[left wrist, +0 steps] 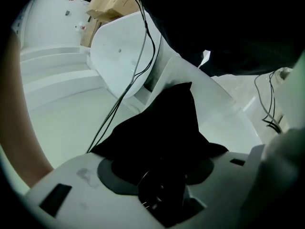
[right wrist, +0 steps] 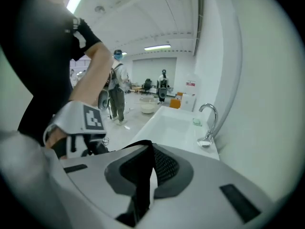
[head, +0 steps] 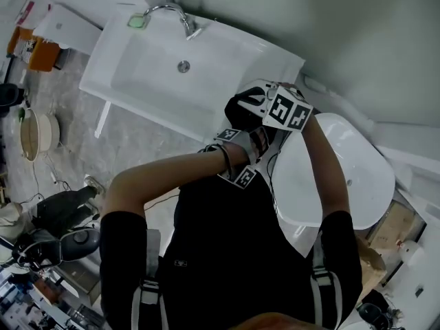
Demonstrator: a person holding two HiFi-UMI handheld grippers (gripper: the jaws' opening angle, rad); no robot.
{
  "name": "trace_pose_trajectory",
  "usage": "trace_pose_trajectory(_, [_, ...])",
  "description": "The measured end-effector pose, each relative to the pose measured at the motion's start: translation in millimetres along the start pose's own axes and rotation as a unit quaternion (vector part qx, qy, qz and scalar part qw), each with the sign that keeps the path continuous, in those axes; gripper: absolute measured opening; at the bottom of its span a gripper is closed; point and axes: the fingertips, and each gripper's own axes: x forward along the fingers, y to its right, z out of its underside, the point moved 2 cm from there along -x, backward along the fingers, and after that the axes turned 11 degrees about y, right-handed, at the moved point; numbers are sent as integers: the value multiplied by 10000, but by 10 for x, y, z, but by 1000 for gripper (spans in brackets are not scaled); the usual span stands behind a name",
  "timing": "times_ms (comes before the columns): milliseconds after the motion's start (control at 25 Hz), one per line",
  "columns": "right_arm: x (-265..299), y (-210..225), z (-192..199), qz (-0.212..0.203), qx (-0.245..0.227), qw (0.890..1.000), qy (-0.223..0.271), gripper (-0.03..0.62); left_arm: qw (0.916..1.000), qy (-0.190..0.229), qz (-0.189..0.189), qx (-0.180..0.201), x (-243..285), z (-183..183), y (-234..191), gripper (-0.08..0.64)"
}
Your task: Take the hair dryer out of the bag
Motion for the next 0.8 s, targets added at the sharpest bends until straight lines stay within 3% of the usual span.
trace_pose_trajectory(120, [230, 112, 221, -5, -431, 9942, -984, 64, 10000, -39, -58, 13, -15, -43, -33, 209])
trace_pose_trajectory(200, [324, 146, 440, -91, -386, 9898, -1365, 64, 9999, -7, -62, -80, -40, -67, -19, 209])
trace_pose_trajectory(360, [295, 195, 933, -23, 295, 9855, -1668, 64, 9992, -10, -91, -398, -97, -45, 32, 209])
trace_pose_trajectory(560, [208, 69, 1735, 334, 1223, 9670, -2209, 64, 9955, 6, -202, -921, -135, 41, 106, 208])
trace_pose_trajectory(640, [160, -45, 1956, 560, 1724, 9593, -2166, 66, 9876, 183, -293, -1531, -128, 130, 140, 207])
trace_pose_trajectory(680, [130, -73, 2026, 751, 1941, 9565, -2043, 71, 9797, 309, -328, -1956, -110, 195, 172, 206])
trace_pose_trajectory(800, [-17, -73, 2124, 1490, 2600, 9450, -1309, 164, 9472, 639, -145, -3139, -16, 395, 384, 202])
